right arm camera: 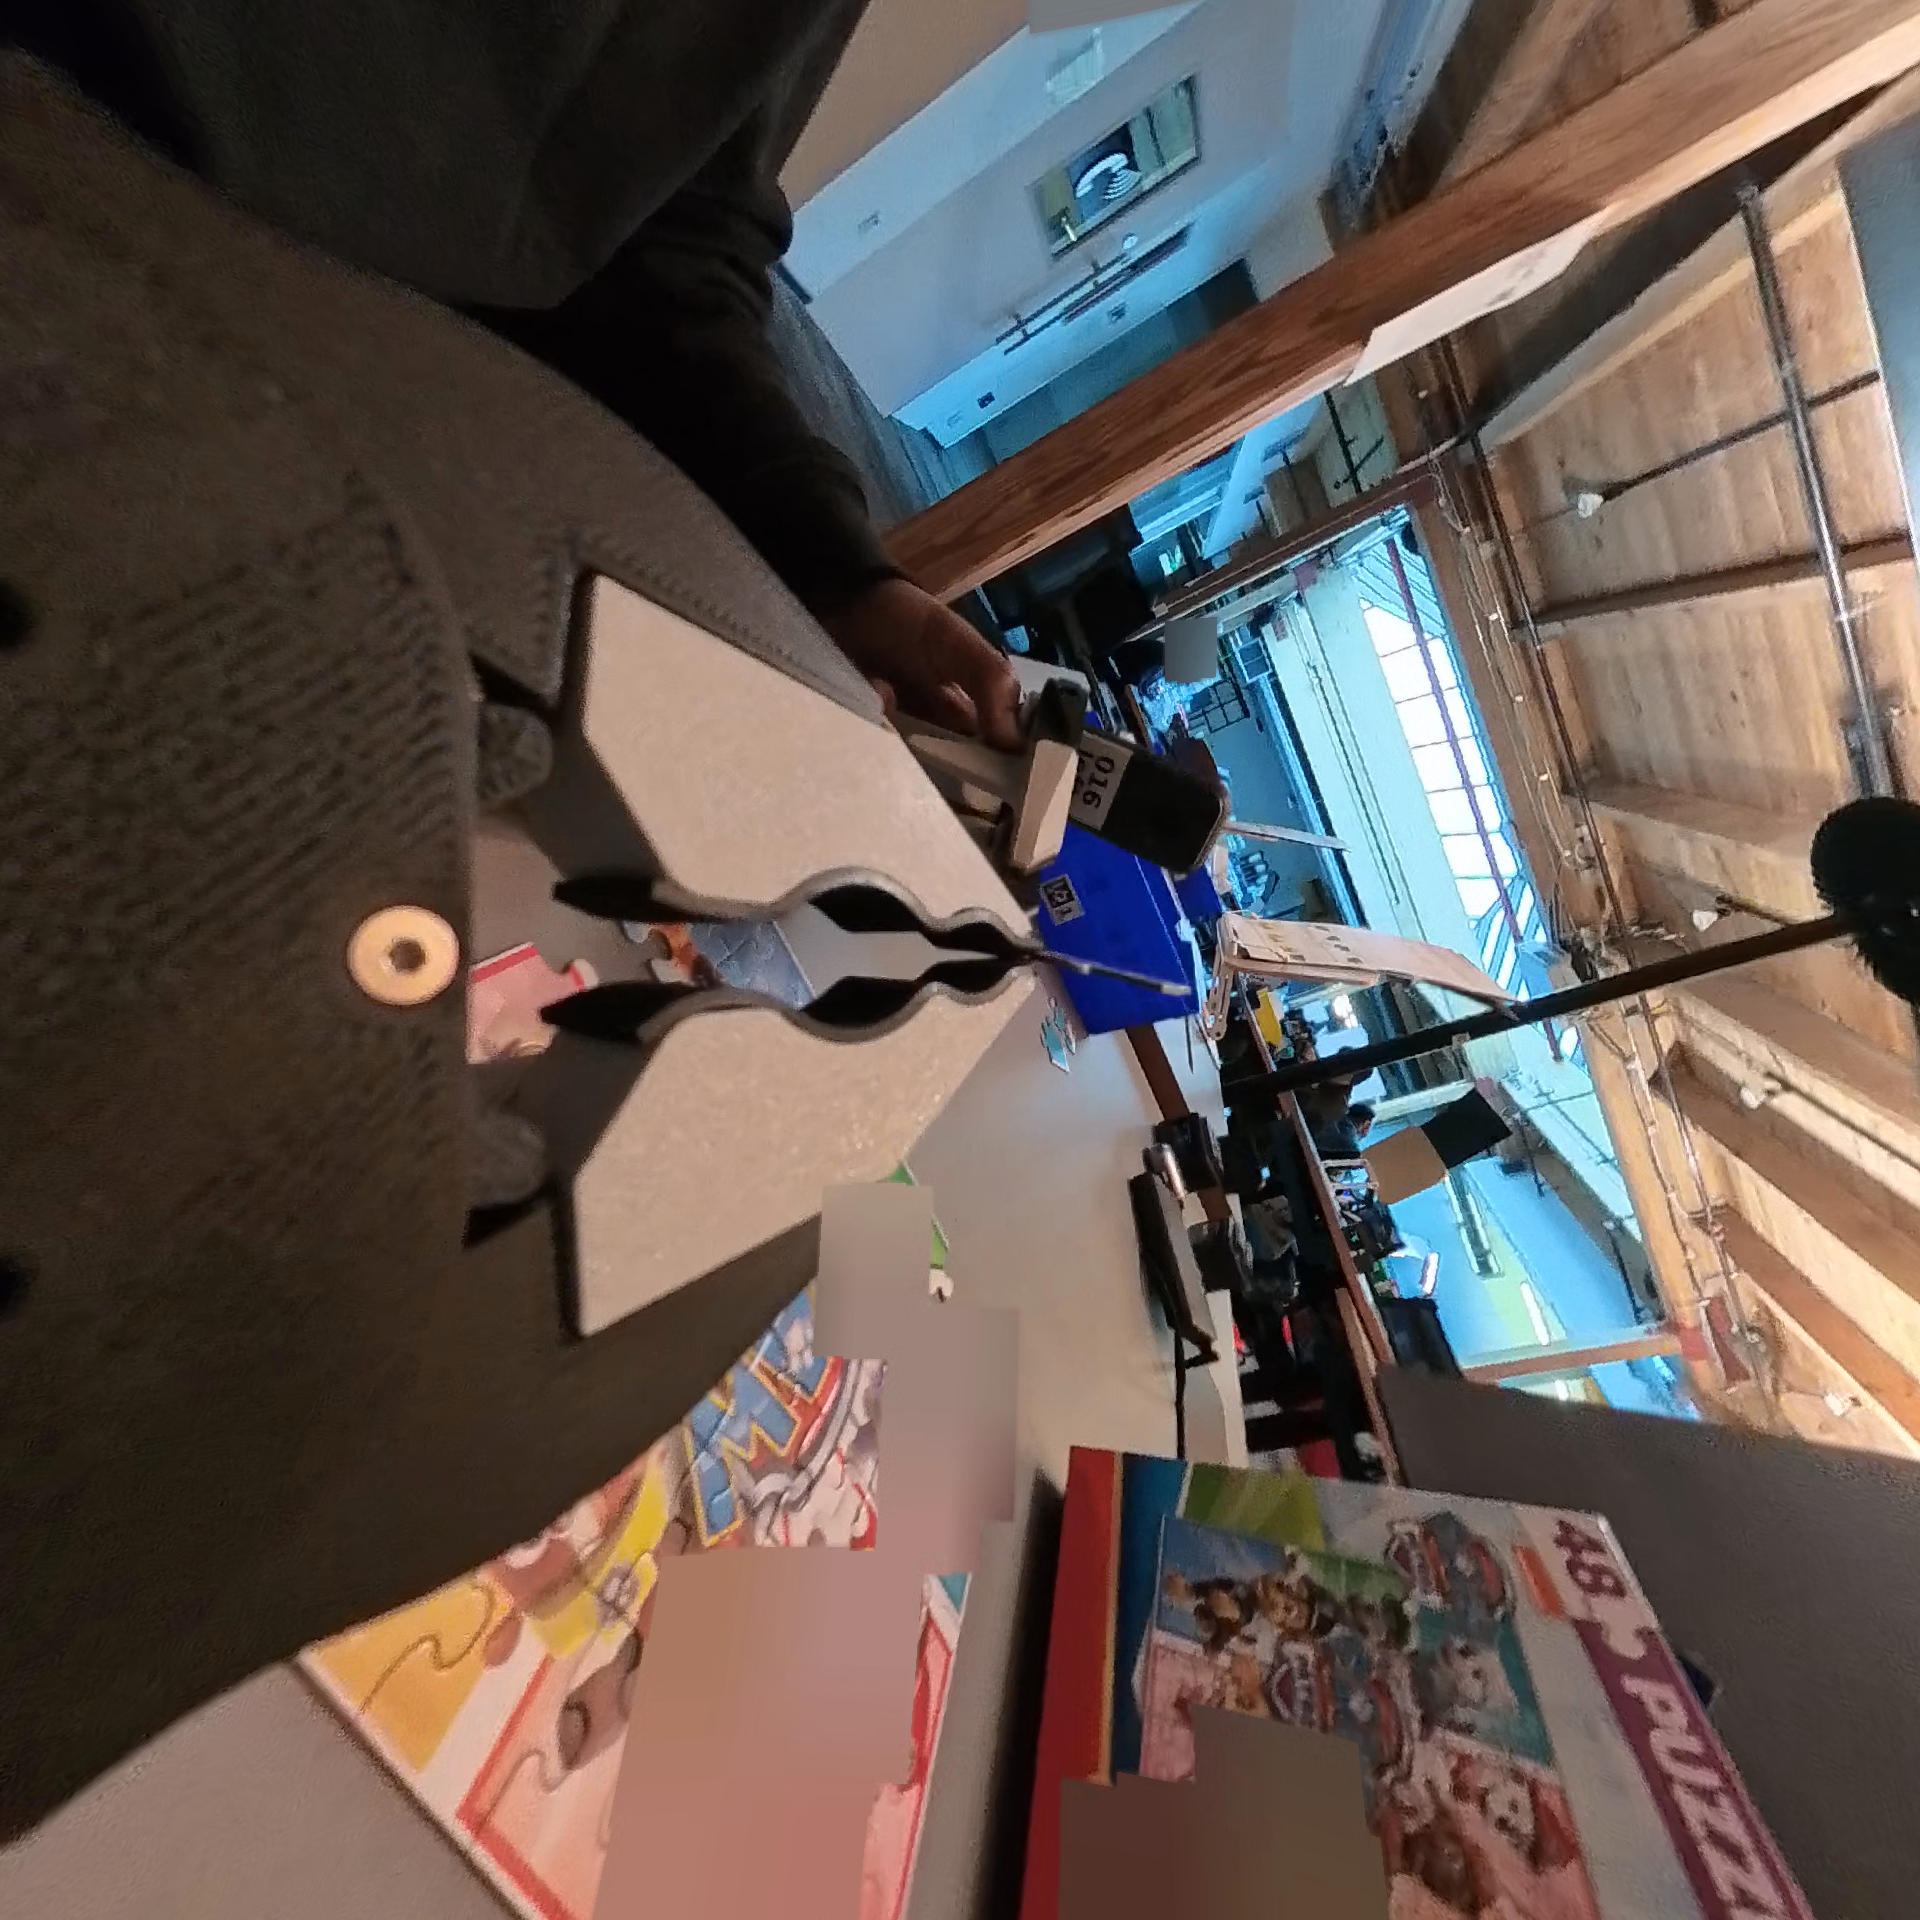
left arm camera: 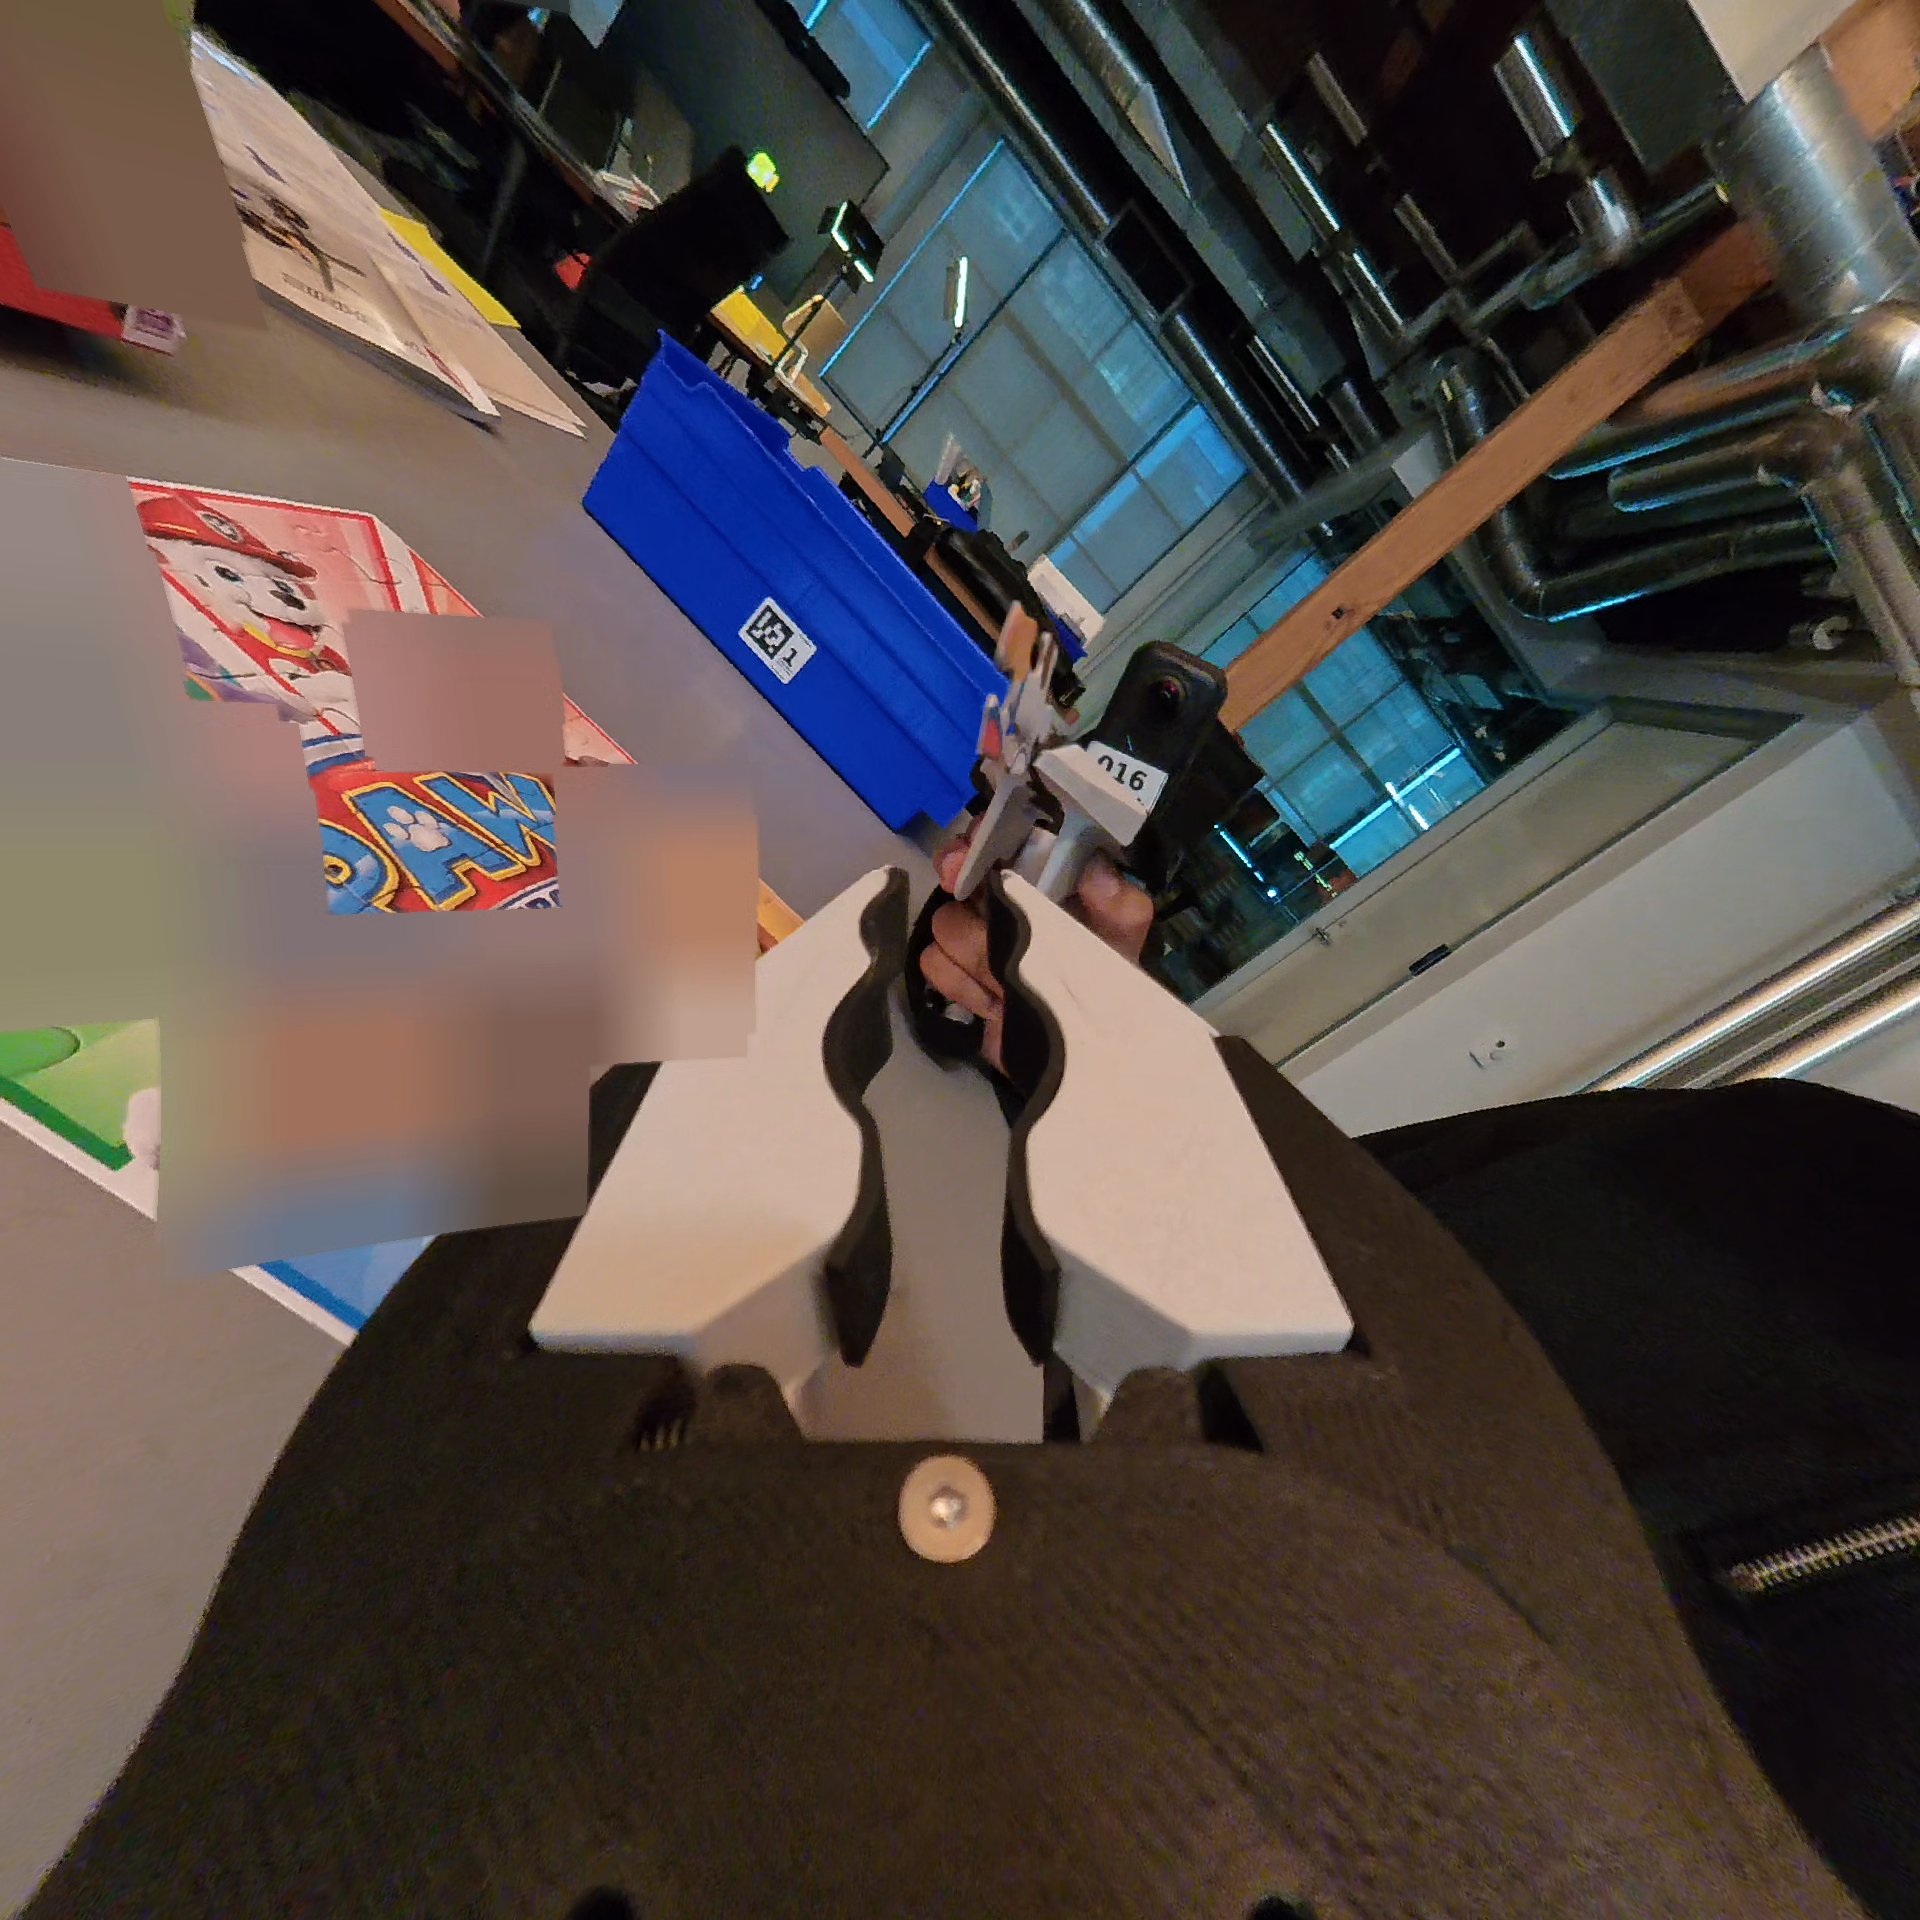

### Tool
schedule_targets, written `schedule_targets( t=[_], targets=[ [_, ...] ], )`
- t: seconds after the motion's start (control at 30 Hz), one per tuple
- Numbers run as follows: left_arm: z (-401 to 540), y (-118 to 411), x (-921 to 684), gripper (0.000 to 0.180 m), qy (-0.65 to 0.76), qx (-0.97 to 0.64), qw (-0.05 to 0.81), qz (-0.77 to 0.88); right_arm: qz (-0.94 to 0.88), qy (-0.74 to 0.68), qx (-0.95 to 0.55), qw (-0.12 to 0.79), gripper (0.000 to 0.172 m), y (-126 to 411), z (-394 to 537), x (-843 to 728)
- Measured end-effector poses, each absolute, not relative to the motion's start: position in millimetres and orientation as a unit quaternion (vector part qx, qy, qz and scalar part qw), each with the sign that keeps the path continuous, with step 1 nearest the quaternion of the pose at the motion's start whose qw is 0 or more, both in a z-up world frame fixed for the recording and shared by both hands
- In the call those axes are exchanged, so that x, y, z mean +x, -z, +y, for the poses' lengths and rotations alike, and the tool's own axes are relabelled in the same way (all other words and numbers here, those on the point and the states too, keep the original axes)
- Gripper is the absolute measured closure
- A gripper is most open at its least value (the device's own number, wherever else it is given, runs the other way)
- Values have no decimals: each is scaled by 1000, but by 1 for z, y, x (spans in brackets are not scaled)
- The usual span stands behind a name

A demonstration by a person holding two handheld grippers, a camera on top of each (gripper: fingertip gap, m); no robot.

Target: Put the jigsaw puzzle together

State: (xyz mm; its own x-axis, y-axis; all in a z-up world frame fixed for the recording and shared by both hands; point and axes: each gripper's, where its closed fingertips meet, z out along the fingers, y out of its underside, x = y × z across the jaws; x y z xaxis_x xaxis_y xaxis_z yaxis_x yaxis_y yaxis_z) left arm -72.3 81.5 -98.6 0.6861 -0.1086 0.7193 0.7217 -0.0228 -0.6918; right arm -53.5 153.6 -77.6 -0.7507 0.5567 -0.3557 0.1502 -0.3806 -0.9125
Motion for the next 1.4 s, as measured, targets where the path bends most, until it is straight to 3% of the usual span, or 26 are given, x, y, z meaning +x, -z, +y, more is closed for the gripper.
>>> schedule_targets(
  t=[0.03,0.27,0.37,0.57,0.87,1.4],
  targets=[
    [81,100,-73,168,311,-645,656,-239,-544,-758,-337,125,172,82,155,-56],
    [82,116,-82,163,231,-696,634,-246,-603,-671,-432,17,172,122,162,-70],
    [82,134,-90,161,166,-740,602,-250,-634,-604,-477,-72,172,148,160,-76],
    [84,161,-101,161,61,-805,539,-240,-653,-565,-482,-150,172,162,139,-92],
    [91,184,-118,158,-11,-865,458,-205,-663,-533,-498,-169,172,180,133,-92],
    [95,189,-116,166,-27,-872,457,-175,-653,-534,-512,-164,167,177,130,-89]
  ],
)
